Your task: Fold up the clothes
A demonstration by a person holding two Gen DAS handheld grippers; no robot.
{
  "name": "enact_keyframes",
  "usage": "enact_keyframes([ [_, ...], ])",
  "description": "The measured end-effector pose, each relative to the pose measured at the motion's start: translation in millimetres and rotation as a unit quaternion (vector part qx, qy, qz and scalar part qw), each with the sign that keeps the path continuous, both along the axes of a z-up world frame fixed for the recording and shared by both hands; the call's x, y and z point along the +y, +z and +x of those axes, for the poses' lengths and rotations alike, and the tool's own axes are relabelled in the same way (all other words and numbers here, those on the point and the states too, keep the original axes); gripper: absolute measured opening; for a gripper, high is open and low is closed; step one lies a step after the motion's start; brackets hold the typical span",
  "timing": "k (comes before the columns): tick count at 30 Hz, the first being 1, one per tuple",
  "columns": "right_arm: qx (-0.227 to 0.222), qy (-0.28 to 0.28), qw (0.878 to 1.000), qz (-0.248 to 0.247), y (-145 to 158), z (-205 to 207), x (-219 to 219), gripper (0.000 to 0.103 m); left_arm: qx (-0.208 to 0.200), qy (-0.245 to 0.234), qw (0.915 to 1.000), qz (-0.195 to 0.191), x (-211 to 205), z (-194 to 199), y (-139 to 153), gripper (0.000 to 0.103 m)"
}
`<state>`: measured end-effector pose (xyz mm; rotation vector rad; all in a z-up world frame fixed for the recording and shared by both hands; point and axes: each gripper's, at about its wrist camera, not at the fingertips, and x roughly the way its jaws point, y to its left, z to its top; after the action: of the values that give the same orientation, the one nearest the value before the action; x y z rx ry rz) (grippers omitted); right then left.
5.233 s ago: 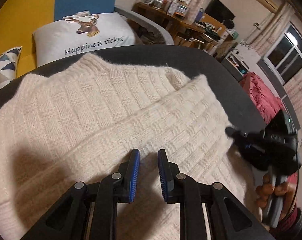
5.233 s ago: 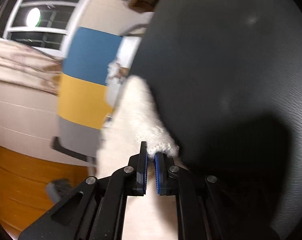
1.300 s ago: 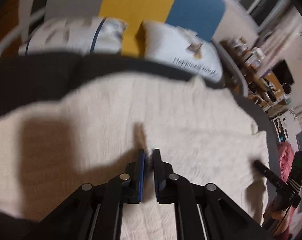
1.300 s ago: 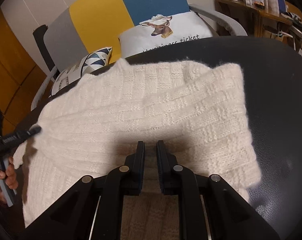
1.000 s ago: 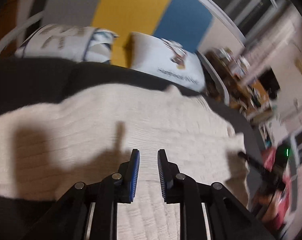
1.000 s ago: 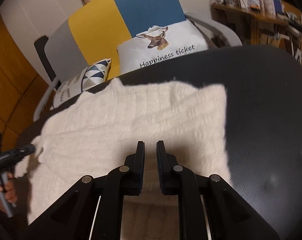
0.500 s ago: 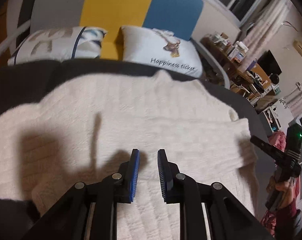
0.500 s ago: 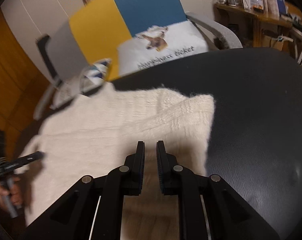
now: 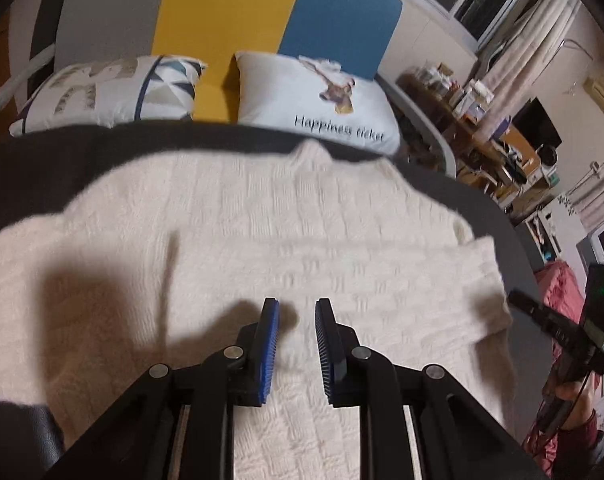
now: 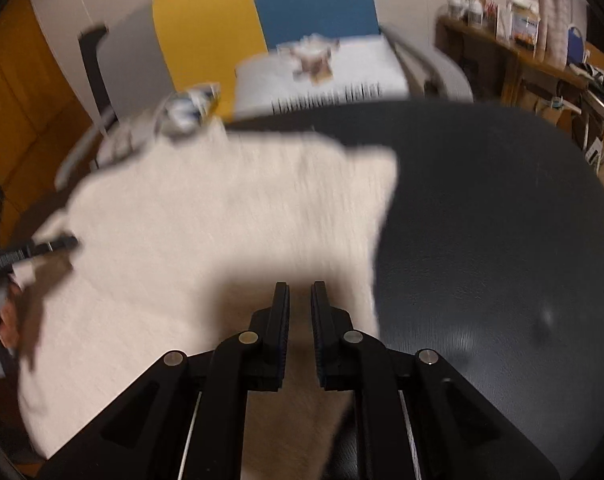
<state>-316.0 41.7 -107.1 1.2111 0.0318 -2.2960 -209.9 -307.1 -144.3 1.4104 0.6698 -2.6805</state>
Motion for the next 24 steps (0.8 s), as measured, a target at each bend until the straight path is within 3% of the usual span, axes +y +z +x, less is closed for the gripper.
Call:
enact_keyframes([
  [5, 0.000, -0.049, 0.999, 0.006, 0, -53, -15, 0.014, -0.036, 0.010, 0.9993, -0.008, -8, -8, -17, 0.018],
  [8, -0.027, -0.059, 0.996, 0.058, -23, -70, -27, 0.014, -0.035, 0.011, 0.9993, 0.001, -12, -5, -23, 0.018],
  [10, -0.040, -0.070, 0.995, 0.064, -26, -69, -24, 0.014, -0.014, 0.025, 0.9991, 0.031, -20, 5, -12, 0.018],
  [12, -0.022, -0.074, 0.997, 0.016, -8, -51, -13, 0.014, 0.024, 0.039, 0.9950, 0.089, -38, 31, 3, 0.019],
  [14, -0.012, -0.063, 0.997, -0.040, 13, -21, -3, 0.014, 0.054, 0.059, 0.9858, 0.147, -61, 59, 12, 0.022],
  [16, -0.024, -0.026, 0.993, -0.112, 26, 20, 5, 0.014, 0.065, 0.095, 0.9709, 0.210, -93, 96, 11, 0.025],
  [17, -0.026, -0.008, 0.991, -0.135, 29, 41, 7, 0.022, 0.067, 0.120, 0.9637, 0.229, -112, 120, 8, 0.026],
  [18, -0.033, 0.005, 0.989, -0.145, 28, 61, 5, 0.037, 0.068, 0.147, 0.9569, 0.241, -130, 144, 6, 0.026],
  [20, -0.050, 0.028, 0.986, -0.158, 22, 98, -1, 0.056, 0.069, 0.200, 0.9436, 0.254, -165, 192, 3, 0.027],
  [24, -0.079, 0.061, 0.980, -0.175, 12, 152, -19, 0.057, 0.071, 0.306, 0.9159, 0.249, -225, 289, -4, 0.027],
])
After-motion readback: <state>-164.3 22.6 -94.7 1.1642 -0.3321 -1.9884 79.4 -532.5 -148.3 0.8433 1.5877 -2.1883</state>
